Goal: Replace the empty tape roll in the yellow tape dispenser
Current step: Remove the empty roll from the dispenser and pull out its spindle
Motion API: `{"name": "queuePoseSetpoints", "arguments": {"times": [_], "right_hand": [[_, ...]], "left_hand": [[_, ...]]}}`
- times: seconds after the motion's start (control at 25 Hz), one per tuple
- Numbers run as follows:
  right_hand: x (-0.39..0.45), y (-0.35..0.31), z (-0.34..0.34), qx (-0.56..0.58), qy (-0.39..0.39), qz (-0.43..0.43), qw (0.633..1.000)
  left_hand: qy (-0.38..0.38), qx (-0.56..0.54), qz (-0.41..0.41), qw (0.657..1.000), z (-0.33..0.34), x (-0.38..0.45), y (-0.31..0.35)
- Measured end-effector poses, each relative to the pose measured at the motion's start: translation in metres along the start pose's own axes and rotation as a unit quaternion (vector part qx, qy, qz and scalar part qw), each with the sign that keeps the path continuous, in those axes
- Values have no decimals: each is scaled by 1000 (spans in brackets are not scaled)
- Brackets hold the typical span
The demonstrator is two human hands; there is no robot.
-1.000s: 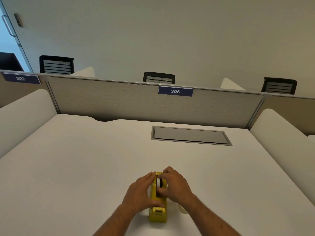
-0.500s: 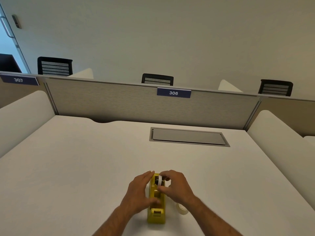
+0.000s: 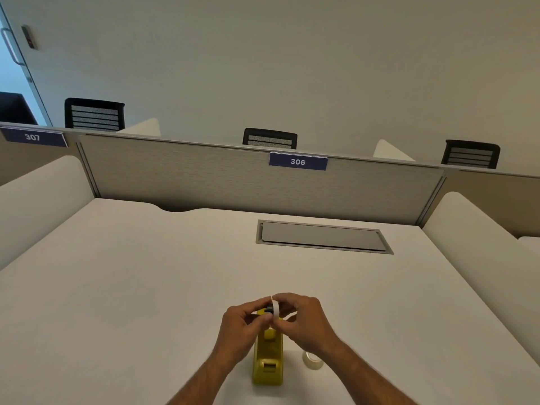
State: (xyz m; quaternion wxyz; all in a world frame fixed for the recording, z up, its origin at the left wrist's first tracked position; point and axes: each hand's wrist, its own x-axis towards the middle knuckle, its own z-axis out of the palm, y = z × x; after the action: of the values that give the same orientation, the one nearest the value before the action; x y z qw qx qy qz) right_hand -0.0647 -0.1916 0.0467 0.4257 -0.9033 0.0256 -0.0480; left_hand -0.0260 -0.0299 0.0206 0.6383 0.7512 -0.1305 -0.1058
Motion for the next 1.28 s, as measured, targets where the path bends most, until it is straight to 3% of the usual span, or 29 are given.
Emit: {"name": "queuePoseSetpoints", "arguments": {"times": [0.48,0.68,0.88,1.28], "right_hand": [[3,2,-16,219,-6,64,974],[3,6,-15,221,35,93,970],[3,9,-16,212,38,82,973],[1,13,-14,182,81,57,978]], "left_hand": [[3,-127,-77,989,11,3,13],[14,-124,-70,990,18,2,20],[-11,-40,-24,999,21,1,22],[-34,-11,-34,999,25,1,27]]}}
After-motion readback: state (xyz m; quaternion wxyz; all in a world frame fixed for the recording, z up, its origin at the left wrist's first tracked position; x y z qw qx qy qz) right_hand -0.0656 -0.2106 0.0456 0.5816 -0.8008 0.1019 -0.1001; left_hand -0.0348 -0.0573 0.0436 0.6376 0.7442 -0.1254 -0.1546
